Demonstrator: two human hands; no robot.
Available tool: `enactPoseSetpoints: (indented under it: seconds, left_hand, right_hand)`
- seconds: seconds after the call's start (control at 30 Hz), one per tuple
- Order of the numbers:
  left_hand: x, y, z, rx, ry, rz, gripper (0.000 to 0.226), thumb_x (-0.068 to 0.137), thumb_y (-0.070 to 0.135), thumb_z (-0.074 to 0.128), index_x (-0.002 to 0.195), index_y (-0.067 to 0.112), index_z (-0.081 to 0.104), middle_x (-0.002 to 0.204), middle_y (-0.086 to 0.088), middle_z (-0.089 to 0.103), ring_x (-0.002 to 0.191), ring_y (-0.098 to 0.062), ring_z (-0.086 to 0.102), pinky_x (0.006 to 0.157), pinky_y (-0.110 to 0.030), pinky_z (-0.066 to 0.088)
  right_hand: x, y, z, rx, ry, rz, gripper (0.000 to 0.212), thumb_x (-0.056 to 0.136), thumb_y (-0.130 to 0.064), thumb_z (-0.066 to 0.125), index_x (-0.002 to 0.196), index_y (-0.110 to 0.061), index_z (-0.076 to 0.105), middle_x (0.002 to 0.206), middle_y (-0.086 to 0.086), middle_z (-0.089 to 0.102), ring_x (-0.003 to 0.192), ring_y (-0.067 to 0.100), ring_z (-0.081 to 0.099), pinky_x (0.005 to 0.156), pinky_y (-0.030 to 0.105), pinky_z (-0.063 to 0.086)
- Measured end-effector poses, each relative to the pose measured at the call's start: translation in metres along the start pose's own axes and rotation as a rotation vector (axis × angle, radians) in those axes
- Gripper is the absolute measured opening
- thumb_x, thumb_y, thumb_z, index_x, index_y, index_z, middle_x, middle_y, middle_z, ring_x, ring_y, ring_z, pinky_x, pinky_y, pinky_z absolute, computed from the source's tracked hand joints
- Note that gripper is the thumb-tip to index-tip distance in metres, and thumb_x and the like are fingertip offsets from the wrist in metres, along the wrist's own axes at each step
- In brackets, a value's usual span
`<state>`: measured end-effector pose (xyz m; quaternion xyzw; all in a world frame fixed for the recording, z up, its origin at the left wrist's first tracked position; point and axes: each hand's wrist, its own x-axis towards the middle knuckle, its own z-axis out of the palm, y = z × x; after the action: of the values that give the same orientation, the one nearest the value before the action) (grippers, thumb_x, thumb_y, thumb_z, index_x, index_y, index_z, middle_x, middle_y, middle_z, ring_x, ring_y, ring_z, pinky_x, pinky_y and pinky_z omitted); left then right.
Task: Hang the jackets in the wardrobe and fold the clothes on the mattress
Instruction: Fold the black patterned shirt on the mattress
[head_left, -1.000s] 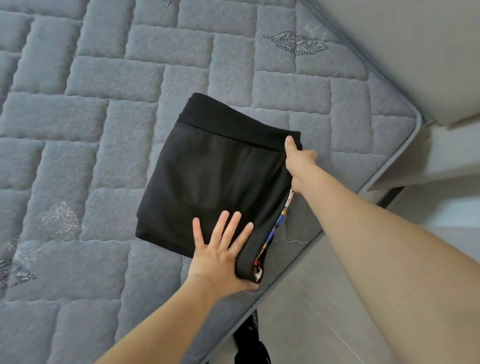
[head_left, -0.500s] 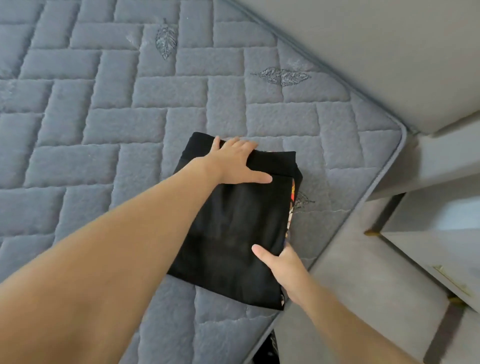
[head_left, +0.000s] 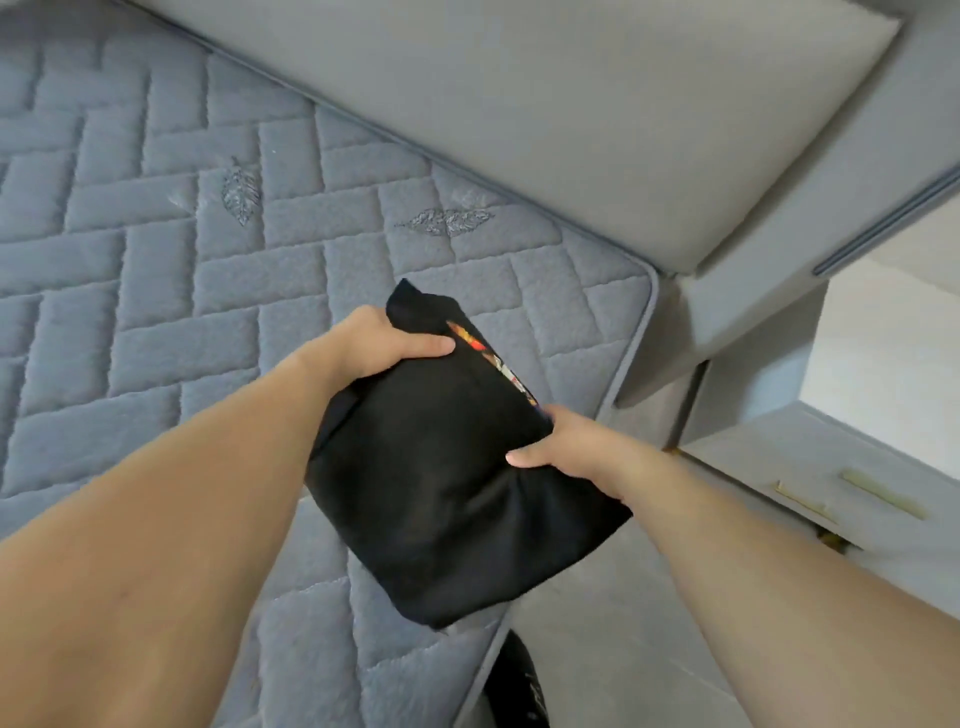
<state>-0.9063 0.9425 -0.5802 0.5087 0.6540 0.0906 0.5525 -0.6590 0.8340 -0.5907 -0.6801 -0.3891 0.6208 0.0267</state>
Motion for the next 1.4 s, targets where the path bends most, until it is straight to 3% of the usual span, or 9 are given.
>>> enactPoseSetpoints:
  seconds: [0.2,0.43,0.63,0.83,0.93,1.03,1.17,1.3,1.4]
  left_hand:
    - [-0.15,0.125,-0.027,-0.345,0.021,0.058,0.076,0.042,0.053,0.096,0.103,0.013,0.074,0.091,-0.005,0.078,0.082,-0.024,0.076,0.076,-0.04,0.061]
    - [-0.324,0.288,-0.008,-0.495,-0.076,0.27,0.064,0.053,0.041,0.095,0.103,0.009,0.071,0.087,-0.008,0.078,0.076,-0.026,0.076,0.055,-0.037,0.059]
    - [-0.435,0.383,0.048,-0.518,-0.253,0.4,0.062,0.06,0.044,0.091,0.11,0.012,0.074,0.1,-0.009,0.077,0.087,-0.027,0.075,0.068,-0.039,0.06]
    - [-0.558,0.487,0.146,-0.514,-0.466,0.595,0.058,0.068,0.047,0.086,0.113,0.013,0.073,0.102,-0.007,0.076,0.089,-0.027,0.075,0.063,-0.036,0.06]
    - [-0.626,0.529,0.214,-0.52,-0.558,0.688,0.058,0.07,0.045,0.085,0.116,0.013,0.071,0.103,-0.008,0.076,0.09,-0.028,0.075,0.071,-0.041,0.061]
    - [-0.689,0.556,0.287,-0.52,-0.658,0.741,0.057,0.069,0.04,0.087,0.116,0.012,0.071,0.103,-0.008,0.076,0.09,-0.029,0.074,0.082,-0.047,0.06]
    - [-0.756,0.575,0.381,-0.518,-0.768,0.77,0.056,0.067,0.034,0.09,0.113,0.011,0.071,0.1,-0.008,0.077,0.086,-0.029,0.075,0.077,-0.047,0.061]
    - [-0.814,0.582,0.466,-0.507,-0.879,0.769,0.052,0.066,0.03,0.091,0.109,0.01,0.07,0.094,-0.006,0.077,0.078,-0.026,0.076,0.066,-0.043,0.062]
    - [-0.845,0.597,0.515,-0.508,-0.961,0.748,0.05,0.071,0.029,0.088,0.112,0.01,0.068,0.1,-0.007,0.076,0.085,-0.026,0.075,0.077,-0.045,0.062]
  right_hand:
    - [-0.204,-0.091,-0.101,-0.324,0.12,0.04,0.069,0.056,-0.056,0.086,0.113,-0.021,0.067,0.105,0.001,0.073,0.095,0.026,0.071,0.092,0.043,0.055]
    - [-0.474,-0.097,-0.181,-0.254,0.267,0.146,0.046,0.073,-0.035,0.082,0.113,-0.017,0.07,0.105,0.005,0.075,0.1,0.025,0.07,0.092,0.046,0.056]
    - [-0.653,-0.028,-0.214,0.138,0.54,-0.068,0.037,0.075,-0.021,0.081,0.111,-0.014,0.072,0.106,0.002,0.075,0.101,0.019,0.07,0.083,0.038,0.059]
    - [-0.817,0.074,-0.231,0.79,0.835,-0.622,0.043,0.07,-0.022,0.081,0.11,-0.009,0.074,0.112,0.007,0.073,0.1,0.019,0.072,0.071,0.029,0.06]
    - [-0.885,0.128,-0.23,1.038,1.054,-0.823,0.042,0.076,-0.032,0.079,0.11,-0.009,0.073,0.11,0.008,0.074,0.099,0.021,0.072,0.078,0.034,0.059]
    - [-0.942,0.184,-0.222,1.046,1.272,-0.78,0.051,0.077,-0.053,0.076,0.109,-0.015,0.071,0.104,0.004,0.076,0.093,0.02,0.073,0.084,0.036,0.055]
    - [-0.996,0.264,-0.208,1.027,1.553,-0.703,0.06,0.074,-0.064,0.074,0.113,-0.019,0.069,0.099,-0.001,0.077,0.087,0.019,0.074,0.081,0.035,0.057]
    - [-1.028,0.33,-0.2,1.143,1.85,-0.667,0.086,0.073,-0.066,0.072,0.138,-0.013,0.051,0.128,0.005,0.064,0.111,0.028,0.065,0.097,0.046,0.052]
    - [-1.033,0.368,-0.198,1.117,2.022,-0.485,0.077,0.077,-0.069,0.065,0.132,-0.016,0.054,0.128,0.002,0.061,0.115,0.027,0.06,0.102,0.047,0.048]
